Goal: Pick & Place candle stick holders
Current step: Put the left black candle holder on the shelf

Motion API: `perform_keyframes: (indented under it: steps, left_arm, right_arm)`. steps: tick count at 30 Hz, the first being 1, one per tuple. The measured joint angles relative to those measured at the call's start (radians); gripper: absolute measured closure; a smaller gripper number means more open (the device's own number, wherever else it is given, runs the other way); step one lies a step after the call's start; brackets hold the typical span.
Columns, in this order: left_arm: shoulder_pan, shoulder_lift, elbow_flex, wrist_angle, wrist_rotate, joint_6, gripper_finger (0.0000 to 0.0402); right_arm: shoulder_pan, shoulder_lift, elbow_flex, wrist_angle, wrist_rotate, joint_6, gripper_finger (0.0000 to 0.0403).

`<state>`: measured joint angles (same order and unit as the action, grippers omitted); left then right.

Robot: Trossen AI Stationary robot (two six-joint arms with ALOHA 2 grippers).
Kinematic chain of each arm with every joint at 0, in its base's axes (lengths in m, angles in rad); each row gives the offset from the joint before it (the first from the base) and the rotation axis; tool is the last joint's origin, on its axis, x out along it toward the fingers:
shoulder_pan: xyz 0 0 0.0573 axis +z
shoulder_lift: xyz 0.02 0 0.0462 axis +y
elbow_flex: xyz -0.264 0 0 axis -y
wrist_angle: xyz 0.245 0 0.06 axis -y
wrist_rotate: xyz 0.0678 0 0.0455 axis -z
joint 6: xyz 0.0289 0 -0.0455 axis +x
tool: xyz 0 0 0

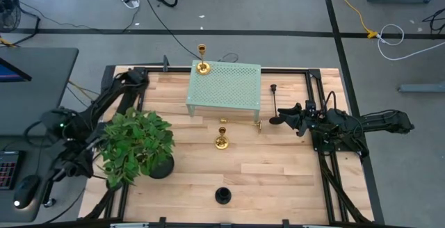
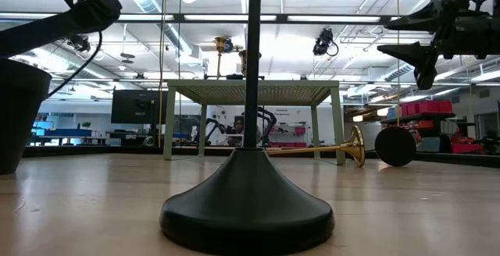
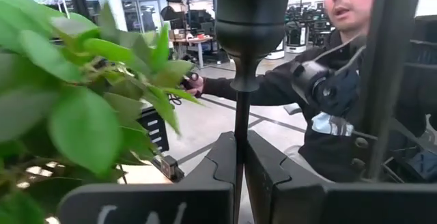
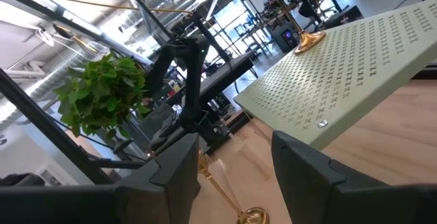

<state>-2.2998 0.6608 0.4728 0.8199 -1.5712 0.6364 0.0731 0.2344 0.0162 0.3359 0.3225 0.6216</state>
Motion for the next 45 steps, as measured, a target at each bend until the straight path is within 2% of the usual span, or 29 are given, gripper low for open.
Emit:
perform_keyframes:
  steps: [6, 15, 26, 31, 37, 45]
  left_arm:
    - [-0.037, -0.042, 0.022, 0.052, -0.002, 0.090, 0.0391]
    - [-0.087, 0.005, 0.206, 0.041, 0.000, 0.258, 0.0391]
    - [-0.057, 0.048, 0.445, -0.149, 0.000, 0.266, 0.0391]
    - [-0.061, 0.093, 0.544, -0.165, 0.000, 0.264, 0.0391]
    - [-0.061, 0.158, 0.656, -0.176, 0.000, 0.264, 0.0391]
    - [-0.040, 0.221, 0.828, -0.330, 0.001, 0.273, 0.0391]
  right_arm:
    - [0.000, 0.000, 0.000, 0.000, 0.000, 0.010, 0.0218]
    - [0.000, 0.000, 0.000, 0.000, 0.001, 0.011, 0.0218]
    - [0.000, 0.000, 0.000, 0.000, 0.010, 0.020, 0.0218]
    - [0.000, 0.000, 0.000, 0.000, 0.010, 0.025, 0.0218]
    - [0.000, 0.000, 0.000, 0.000, 0.065, 0.025, 0.0218]
    - [0.000, 0.000, 0.000, 0.000, 0.062, 0.051, 0.0218]
